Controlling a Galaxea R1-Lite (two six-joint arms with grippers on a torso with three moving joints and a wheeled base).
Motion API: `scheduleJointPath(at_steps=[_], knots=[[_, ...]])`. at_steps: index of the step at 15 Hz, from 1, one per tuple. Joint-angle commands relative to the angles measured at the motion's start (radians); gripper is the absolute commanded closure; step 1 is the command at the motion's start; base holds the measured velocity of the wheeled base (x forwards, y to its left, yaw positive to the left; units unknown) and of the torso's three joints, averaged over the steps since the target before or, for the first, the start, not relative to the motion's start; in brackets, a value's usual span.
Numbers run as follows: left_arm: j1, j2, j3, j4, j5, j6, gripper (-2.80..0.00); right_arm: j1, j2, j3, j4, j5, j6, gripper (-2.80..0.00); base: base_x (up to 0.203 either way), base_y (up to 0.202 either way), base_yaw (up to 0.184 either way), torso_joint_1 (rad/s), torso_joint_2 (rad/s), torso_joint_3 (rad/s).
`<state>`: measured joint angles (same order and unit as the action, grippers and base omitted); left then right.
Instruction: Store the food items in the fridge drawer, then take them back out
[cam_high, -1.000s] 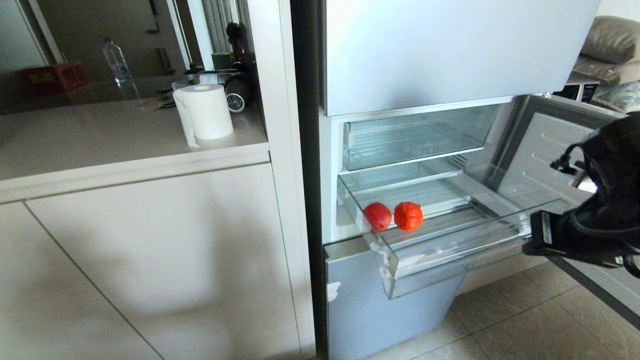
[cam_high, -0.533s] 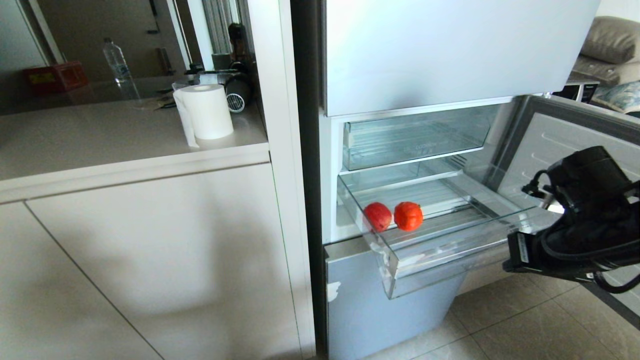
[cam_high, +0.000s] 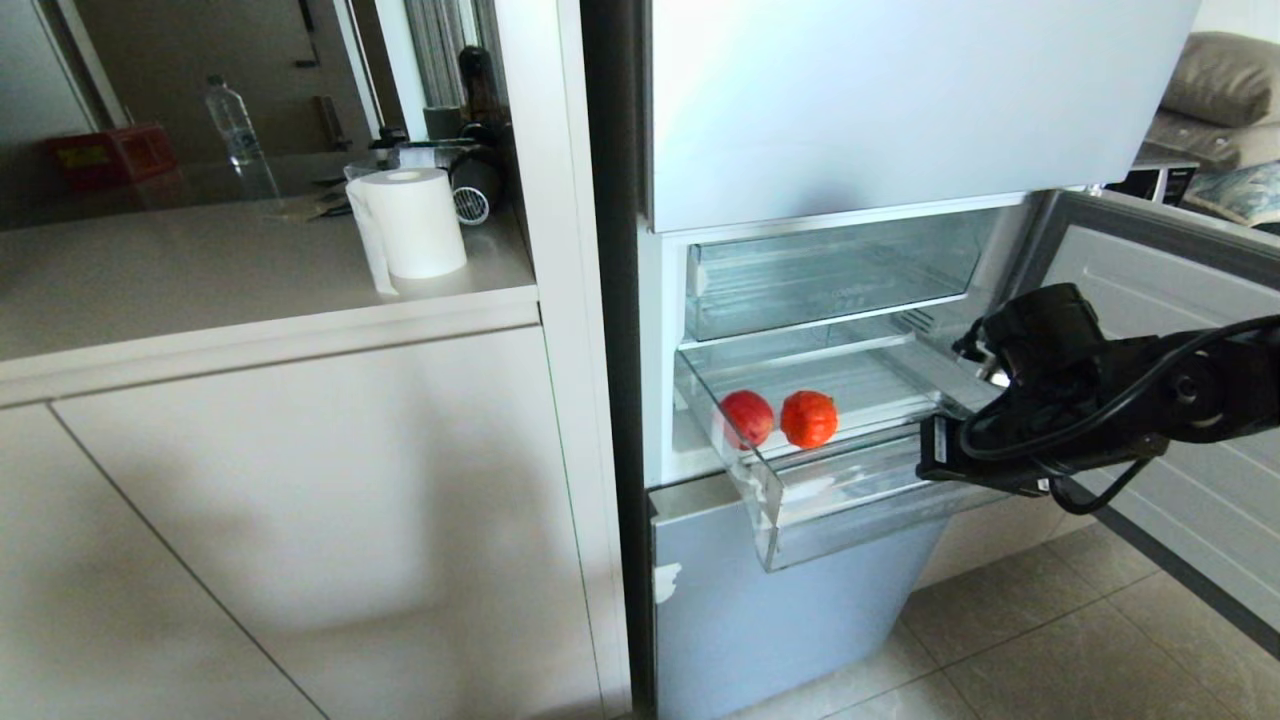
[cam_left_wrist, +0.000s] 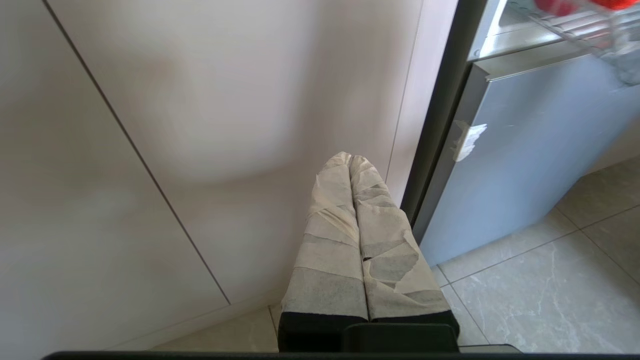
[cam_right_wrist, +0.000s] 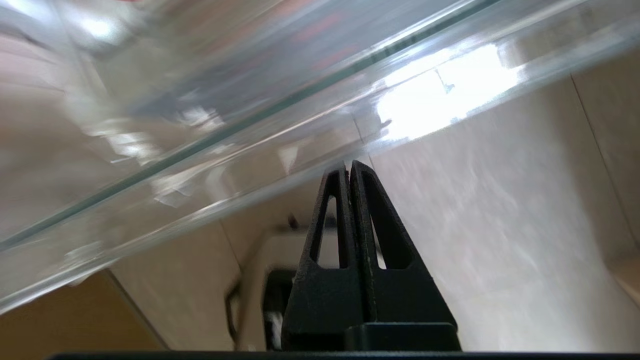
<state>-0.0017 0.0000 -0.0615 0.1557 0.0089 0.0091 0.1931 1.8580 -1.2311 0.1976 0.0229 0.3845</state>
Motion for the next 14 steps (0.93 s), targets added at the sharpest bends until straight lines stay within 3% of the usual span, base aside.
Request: scheduleJointPath(at_steps=[1, 7, 14], knots=[[0.0, 0.002, 0.0, 0.001, 0.0, 0.0, 0.0, 0.002, 0.049, -0.061, -0.006, 0.002, 0.022, 0.0, 0.0, 0.0, 0.0, 0.0, 0.0, 0.0], [0.0, 0.002, 0.0, 0.001, 0.0, 0.0, 0.0, 0.002, 0.081, -0.102, -0.038, 0.005, 0.055, 0.0, 0.0, 0.0, 0.0, 0.0, 0.0, 0.0], [0.0, 0.002, 0.0, 0.001, 0.0, 0.0, 0.0, 0.004, -0.081, 0.097, -0.034, 0.005, 0.041, 0.0, 0.0, 0.0, 0.0, 0.0, 0.0, 0.0]])
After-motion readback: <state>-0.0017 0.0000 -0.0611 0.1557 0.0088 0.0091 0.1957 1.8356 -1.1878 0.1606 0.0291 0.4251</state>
